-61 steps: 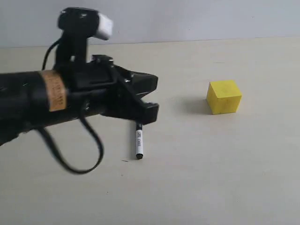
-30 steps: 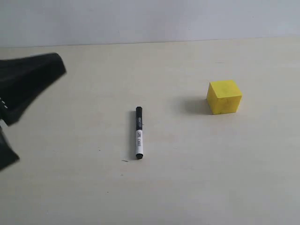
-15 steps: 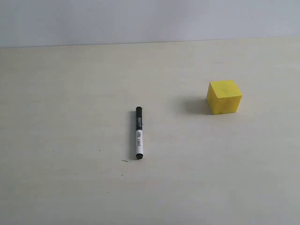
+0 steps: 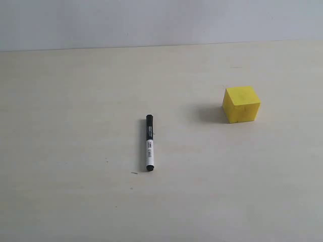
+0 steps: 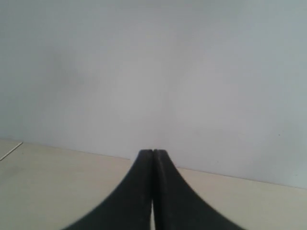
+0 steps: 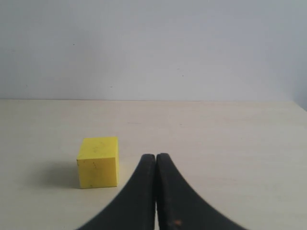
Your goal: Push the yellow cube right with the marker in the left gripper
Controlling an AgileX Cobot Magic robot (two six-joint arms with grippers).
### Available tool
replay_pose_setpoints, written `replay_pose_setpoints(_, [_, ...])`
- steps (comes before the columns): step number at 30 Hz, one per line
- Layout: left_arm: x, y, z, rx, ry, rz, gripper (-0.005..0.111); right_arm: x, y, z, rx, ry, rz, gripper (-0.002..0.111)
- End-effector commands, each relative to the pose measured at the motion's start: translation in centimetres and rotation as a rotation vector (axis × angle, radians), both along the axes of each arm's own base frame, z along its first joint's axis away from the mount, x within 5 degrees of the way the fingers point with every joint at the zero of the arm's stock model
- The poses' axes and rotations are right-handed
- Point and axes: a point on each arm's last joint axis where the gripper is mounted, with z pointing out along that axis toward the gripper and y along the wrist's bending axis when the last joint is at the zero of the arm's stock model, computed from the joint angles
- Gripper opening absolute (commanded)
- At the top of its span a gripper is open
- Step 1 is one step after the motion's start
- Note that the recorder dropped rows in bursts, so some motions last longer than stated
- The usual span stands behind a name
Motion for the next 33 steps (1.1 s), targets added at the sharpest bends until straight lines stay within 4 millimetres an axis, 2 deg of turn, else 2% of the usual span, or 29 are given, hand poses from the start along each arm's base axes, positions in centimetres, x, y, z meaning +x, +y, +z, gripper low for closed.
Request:
replay_pose_setpoints(1, [-0.2, 0.2, -0.5, 0.008, 0.037, 0.02, 0.0, 0.0, 0.0, 0.0, 0.004, -0.015, -0.003, 0.0])
replay_pose_setpoints(13, [-0.2, 0.4, -1.1, 0.025, 0.101, 0.046, 0.0, 0.0, 0.0, 0.0, 0.004, -0.015, -0.003, 0.0])
replay_pose_setpoints(28, [0.2, 0.5, -3.2, 0.046, 0.168, 0.051, 0.0, 0.0, 0.0, 0.0, 0.004, -0.015, -0.003, 0.0])
replay_pose_setpoints(33, [0.4, 0.0, -3.4, 0.087, 0.143, -0.003, 0.0, 0.0, 0.0, 0.0, 0.004, -0.015, -0.003, 0.0])
